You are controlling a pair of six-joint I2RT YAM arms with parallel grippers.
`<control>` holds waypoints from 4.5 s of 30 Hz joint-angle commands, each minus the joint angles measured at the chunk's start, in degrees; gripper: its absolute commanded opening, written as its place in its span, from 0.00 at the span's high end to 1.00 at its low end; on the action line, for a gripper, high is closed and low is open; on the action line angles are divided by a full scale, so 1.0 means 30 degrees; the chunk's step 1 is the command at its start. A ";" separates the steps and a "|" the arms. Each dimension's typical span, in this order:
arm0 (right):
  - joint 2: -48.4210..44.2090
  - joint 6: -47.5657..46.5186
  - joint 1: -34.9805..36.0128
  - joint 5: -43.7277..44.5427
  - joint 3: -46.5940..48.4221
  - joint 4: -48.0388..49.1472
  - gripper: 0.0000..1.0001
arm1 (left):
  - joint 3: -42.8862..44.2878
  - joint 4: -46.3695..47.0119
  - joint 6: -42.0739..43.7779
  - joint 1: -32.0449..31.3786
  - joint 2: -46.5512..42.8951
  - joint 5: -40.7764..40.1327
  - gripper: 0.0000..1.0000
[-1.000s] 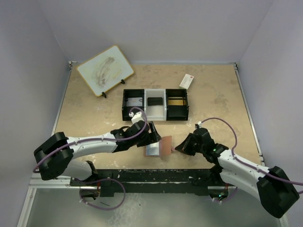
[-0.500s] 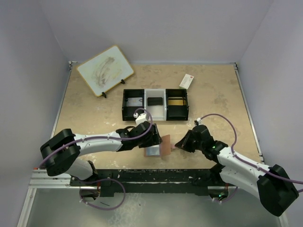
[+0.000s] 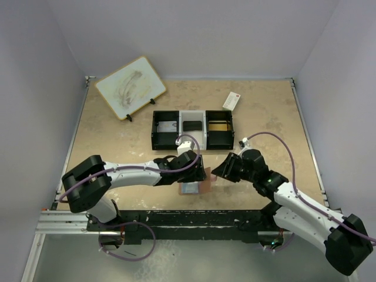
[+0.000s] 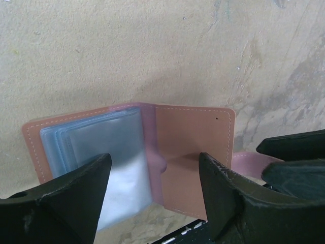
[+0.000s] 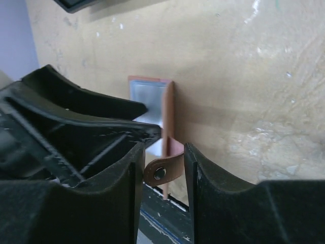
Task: Take the credit cards out of the card holder
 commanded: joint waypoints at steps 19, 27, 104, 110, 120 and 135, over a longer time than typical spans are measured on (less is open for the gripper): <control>0.6150 -0.2772 -0.0087 -0.2494 0.2681 0.3339 0.94 | 0.0820 -0.1384 0.1061 -0.0452 0.0262 -0.1206 0.40; 0.7033 -0.2680 -0.0074 -0.1664 0.0191 0.4365 0.96 | -0.1052 -0.2176 -0.0003 -0.0595 -0.4372 -0.5361 0.31; 0.8334 -0.1537 -0.0089 -0.0907 -0.0913 0.6051 0.91 | -0.1347 0.2241 0.1181 -0.0866 -0.2086 0.0672 0.41; 0.7747 -0.1392 -0.0076 -0.0936 -0.0763 0.5697 0.91 | -0.1088 0.4494 0.1247 -0.0946 -0.1155 0.2808 0.41; 0.2791 0.0748 -0.0089 0.0405 -0.0689 0.2643 0.89 | -0.0872 0.6402 0.1149 -0.1078 -0.0121 0.4354 0.49; 0.2809 -0.0870 -0.0073 -0.1297 0.0865 0.3748 0.86 | -0.0862 0.5856 0.1218 -0.2036 0.0892 0.3813 0.48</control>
